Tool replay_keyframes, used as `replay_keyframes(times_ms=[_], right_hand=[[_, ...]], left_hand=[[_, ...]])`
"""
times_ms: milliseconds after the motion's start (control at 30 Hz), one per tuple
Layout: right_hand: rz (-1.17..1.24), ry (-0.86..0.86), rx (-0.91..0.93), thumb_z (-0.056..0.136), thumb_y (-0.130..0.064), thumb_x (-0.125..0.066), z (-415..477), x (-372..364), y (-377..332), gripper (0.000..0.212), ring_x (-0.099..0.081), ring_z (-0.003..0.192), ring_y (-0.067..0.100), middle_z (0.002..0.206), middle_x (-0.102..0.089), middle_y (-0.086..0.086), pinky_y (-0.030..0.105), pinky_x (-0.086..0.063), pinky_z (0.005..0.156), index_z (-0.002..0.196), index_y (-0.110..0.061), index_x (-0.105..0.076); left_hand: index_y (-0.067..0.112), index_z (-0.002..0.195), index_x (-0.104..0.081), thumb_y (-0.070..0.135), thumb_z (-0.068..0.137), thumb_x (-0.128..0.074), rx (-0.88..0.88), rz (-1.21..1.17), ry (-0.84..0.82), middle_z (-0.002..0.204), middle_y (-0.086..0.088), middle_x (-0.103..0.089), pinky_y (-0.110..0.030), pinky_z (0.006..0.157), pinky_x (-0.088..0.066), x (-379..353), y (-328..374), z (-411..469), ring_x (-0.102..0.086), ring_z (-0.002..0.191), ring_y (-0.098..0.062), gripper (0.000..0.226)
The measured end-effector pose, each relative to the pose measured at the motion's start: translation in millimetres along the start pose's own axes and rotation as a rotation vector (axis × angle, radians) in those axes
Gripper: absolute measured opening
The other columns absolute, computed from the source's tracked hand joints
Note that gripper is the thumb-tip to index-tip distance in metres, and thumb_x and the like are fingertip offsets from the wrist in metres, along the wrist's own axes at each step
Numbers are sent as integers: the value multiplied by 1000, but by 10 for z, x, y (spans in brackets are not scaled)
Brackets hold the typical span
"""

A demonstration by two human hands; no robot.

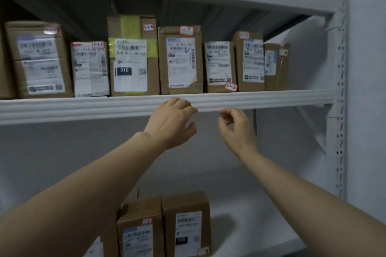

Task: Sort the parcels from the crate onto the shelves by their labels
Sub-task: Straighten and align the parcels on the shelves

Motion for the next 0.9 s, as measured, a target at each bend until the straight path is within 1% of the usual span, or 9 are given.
replay_keyframes(times_ms=[167,200,300,400,500,567,633,733,900], right_hand=[[40,44,-86,90,-14,-56,354,291,74,25,-50,78,2,112,-53,3,19,-42,73,114,-11,-57],[48,54,-108,90,-14,-56,427,367,101,27,-50,78,3,113,-52,5,20,-42,75,116,-10,-56],[32,122,-173,89,-16,-56,582,631,245,30,-51,85,10,113,-55,7,31,-46,85,119,-10,-54],[14,133,-158,90,-19,-57,676,777,358,29,-52,89,10,113,-57,5,31,-46,86,117,-12,-53],[10,92,-62,88,-19,-60,694,696,378,31,-54,100,16,115,-58,7,31,-44,88,117,-10,-55],[-16,67,43,86,-17,-61,676,555,314,32,-54,108,25,118,-59,10,38,-43,93,117,-8,-58],[18,36,145,86,-20,-58,584,351,162,32,-53,113,29,120,-59,11,41,-41,97,115,-7,-59],[119,-10,260,81,-32,-44,350,39,-162,42,-52,111,30,115,-60,12,41,-39,95,110,-6,-60],[262,-140,368,82,-32,-40,-16,-479,-875,44,-53,112,29,116,-58,12,44,-42,95,112,-6,-60]], left_hand=[[21,134,-52,36,91,-49,-22,41,5,135,2,-50,-32,106,-28,64,79,389,-39,128,-21,45],[20,133,-52,35,92,-48,-26,41,11,136,1,-50,-32,106,-28,97,112,480,-39,128,-21,45],[18,131,-54,31,91,-50,-33,30,68,133,-1,-52,-33,104,-31,187,245,742,-40,126,-23,42],[18,130,-54,30,90,-49,-9,24,104,132,0,-52,-32,104,-31,201,387,893,-40,126,-22,42],[19,133,-50,32,91,-47,15,78,69,135,1,-49,-30,108,-25,170,498,916,-36,130,-20,44],[19,137,-46,33,91,-47,44,120,55,138,0,-46,-31,111,-19,174,495,873,-32,133,-21,48],[19,140,-42,34,89,-49,88,163,38,142,-1,-43,-34,115,-14,210,419,736,-29,136,-22,54],[16,142,-38,32,88,-51,189,216,25,146,-3,-38,-36,118,-9,338,211,397,-25,139,-23,58],[13,143,-35,31,89,-52,391,308,35,150,-6,-32,-35,117,-7,719,-280,-352,-21,141,-24,60]])
Point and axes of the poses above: each hand's wrist, its own z-axis towards the middle knuckle, its own x-axis out of the back of the hand, y = z × x, the point moved 2 cm from there along z, towards the middle knuckle
